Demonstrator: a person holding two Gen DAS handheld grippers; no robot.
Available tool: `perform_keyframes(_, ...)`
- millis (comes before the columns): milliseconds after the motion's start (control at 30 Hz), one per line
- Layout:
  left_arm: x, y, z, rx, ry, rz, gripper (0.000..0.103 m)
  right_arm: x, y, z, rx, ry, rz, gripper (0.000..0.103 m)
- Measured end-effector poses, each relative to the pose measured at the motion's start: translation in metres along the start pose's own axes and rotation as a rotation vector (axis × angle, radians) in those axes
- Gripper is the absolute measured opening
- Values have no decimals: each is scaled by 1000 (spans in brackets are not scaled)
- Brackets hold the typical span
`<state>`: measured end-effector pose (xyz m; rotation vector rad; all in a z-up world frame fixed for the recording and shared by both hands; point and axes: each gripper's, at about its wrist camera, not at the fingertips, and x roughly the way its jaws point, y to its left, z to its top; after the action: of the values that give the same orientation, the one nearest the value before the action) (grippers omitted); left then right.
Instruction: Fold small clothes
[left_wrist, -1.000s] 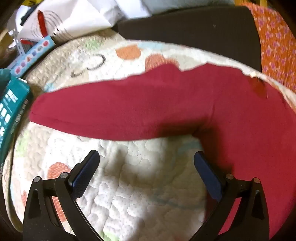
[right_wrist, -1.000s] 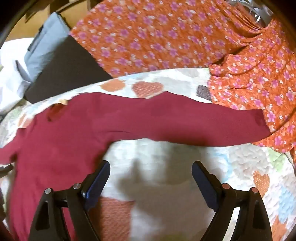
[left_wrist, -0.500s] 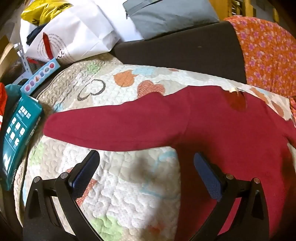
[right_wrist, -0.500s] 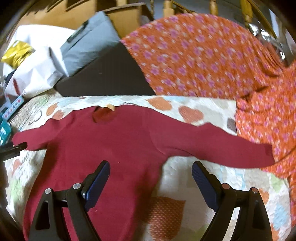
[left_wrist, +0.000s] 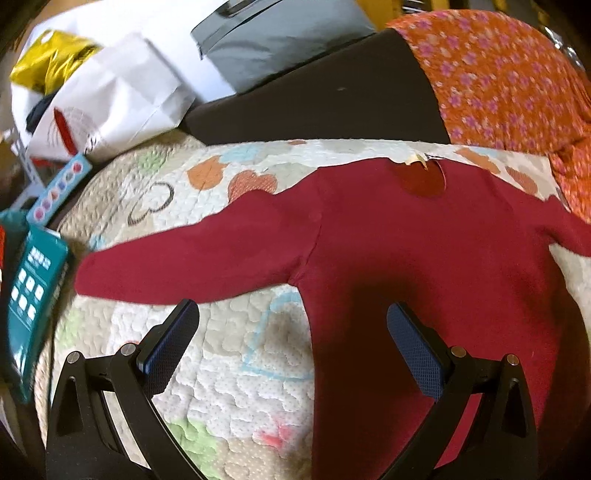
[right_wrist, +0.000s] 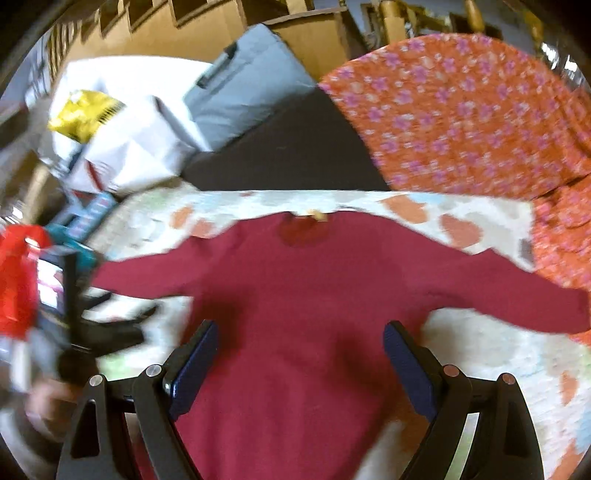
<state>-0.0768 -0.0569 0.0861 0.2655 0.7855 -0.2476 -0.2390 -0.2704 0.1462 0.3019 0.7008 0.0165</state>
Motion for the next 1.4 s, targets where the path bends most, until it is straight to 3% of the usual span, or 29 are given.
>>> perform_keyframes(100, 1, 3, 1, -9, 5, -14, 102, -22, 16, 10, -5, -9, 82, 89)
perform_keyframes(300, 5, 17, 0, -70, 17, -16, 102, -51, 52, 40, -115, -54, 58, 89)
perform_keyframes(533, 15, 42, 1, -135, 46, 6, 102, -36, 71, 66, -124, -65, 72, 89)
perform_keyframes(767, 35, 82, -3, -274, 120, 27, 102, 11, 83, 63, -124, -23, 61, 89)
perform_keyframes(933, 46, 105, -13, -320, 155, 79, 102, 54, 95, 51, -150, 24, 95, 89)
perform_keyframes(1100, 63, 136, -22, -391, 192, 136, 102, 99, 104, 32, -229, 49, 76, 89)
perform_keyframes(1233, 74, 166, -26, -449, 208, 188, 102, 135, 97, 16, -215, 99, 66, 89)
perform_keyframes(1400, 86, 216, -39, -610, 233, 220, 102, 165, 85, 1, -189, 161, 41, 89)
